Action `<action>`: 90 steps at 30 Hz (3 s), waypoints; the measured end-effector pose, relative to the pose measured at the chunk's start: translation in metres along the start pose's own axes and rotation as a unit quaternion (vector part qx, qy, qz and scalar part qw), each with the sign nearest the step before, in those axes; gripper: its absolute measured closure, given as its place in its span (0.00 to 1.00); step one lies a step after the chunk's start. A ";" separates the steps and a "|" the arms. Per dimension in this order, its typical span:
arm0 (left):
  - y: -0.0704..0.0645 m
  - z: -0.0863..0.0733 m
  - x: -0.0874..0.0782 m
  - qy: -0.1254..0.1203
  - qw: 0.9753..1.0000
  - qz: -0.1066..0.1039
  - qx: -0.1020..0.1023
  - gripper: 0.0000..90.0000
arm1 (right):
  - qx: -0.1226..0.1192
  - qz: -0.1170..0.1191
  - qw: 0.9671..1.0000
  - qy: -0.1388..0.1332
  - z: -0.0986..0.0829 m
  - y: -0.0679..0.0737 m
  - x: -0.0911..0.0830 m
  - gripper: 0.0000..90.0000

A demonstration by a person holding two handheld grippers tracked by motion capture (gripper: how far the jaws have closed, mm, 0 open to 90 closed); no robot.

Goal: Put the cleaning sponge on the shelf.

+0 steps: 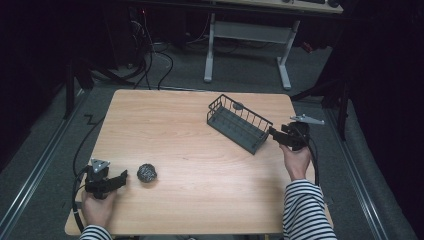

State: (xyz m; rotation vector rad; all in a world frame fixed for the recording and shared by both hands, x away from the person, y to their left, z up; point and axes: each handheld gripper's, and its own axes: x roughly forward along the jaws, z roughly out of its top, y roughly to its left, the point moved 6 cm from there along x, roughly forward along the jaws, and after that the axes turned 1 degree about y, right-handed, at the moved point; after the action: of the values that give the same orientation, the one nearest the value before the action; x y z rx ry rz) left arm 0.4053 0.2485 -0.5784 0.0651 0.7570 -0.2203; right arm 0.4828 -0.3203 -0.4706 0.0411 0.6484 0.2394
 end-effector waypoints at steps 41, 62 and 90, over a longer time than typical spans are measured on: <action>0.000 0.000 0.000 0.000 1.000 0.001 0.000 0.27 | -0.025 -0.025 0.995 0.097 0.011 0.008 0.064 0.64; 0.000 0.000 0.000 0.000 1.000 0.000 0.000 0.27 | -0.026 -0.005 0.995 0.096 -0.001 0.015 0.049 0.73; 0.001 0.001 0.000 -0.002 1.000 0.001 -0.007 0.30 | -0.071 0.026 0.992 0.098 -0.033 0.051 0.014 0.73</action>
State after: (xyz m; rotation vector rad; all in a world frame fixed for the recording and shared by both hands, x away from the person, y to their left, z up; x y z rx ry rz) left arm 0.4063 0.2493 -0.5780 0.0524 0.7539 -0.2133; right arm 0.4634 -0.2687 -0.4995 -0.1038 0.8254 0.3421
